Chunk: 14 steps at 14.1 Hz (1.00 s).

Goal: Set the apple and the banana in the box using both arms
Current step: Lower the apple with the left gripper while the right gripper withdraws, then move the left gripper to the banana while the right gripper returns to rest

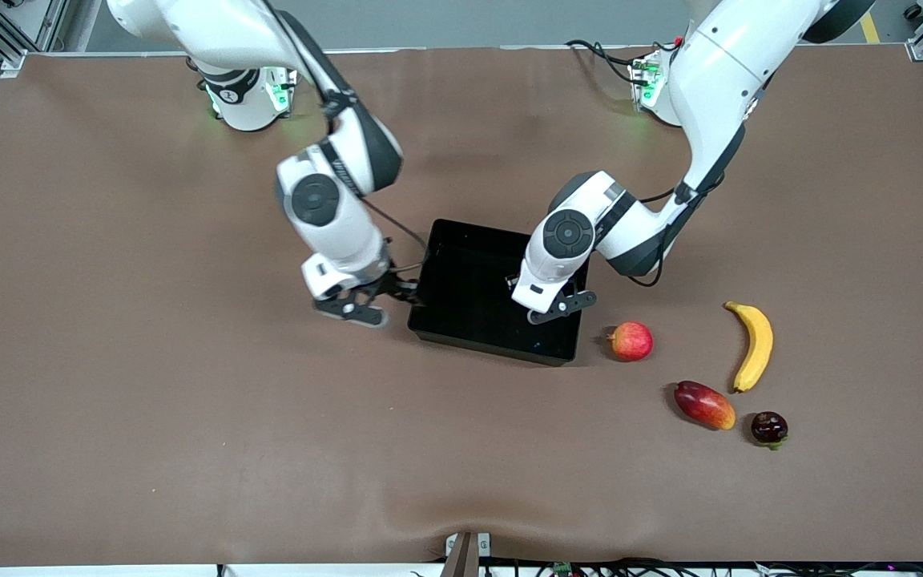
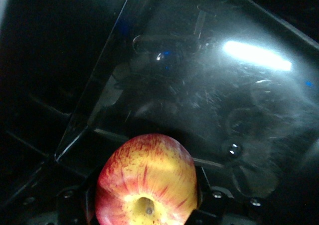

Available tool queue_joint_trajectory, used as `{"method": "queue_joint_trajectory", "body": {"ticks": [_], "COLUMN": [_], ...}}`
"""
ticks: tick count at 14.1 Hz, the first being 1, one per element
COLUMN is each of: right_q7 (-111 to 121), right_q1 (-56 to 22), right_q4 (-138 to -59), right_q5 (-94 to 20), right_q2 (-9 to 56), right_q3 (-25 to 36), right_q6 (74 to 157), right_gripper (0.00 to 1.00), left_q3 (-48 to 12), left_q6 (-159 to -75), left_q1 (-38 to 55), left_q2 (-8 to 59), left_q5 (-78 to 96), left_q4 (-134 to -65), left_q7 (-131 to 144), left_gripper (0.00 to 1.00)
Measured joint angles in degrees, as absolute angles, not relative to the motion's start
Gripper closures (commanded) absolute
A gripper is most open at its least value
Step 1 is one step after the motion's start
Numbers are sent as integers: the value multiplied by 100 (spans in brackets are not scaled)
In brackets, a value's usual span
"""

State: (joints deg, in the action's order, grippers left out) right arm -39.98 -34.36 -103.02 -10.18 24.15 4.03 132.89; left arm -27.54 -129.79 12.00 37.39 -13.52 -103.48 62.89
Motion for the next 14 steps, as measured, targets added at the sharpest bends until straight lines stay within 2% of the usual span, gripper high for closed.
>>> {"method": "queue_joint_trajectory", "body": {"ticks": [3,6,11,14], "right_q7": [-2751,-1590,-593,-314], "right_q1": [-2656,-1917,-1073,-721], "right_q4": [-10306,-10311,-10307,-10271], "right_q5": [-1018,-1020,-1020,-1019], "right_q2": [2102,2000,1805,1495], "right_q3": [425,430,429,427], "right_q6": [12696,12382,12233,11823], "right_gripper": [0,0,0,0], "left_q3": [-2739,-2738,-2755,-2753], "left_q6": [-13034,-12843,-11138,-10786], "left_q1": [1182,1102,630,-96], "left_q2": [3783,3682,2927,2577], "left_q5": [-1422,-1442,-1442,-1442], "left_q4": [-10293,-9918,-8855,-8807], "left_q7": [6289,6289,6169,5092], "left_gripper": [0,0,0,0]}}
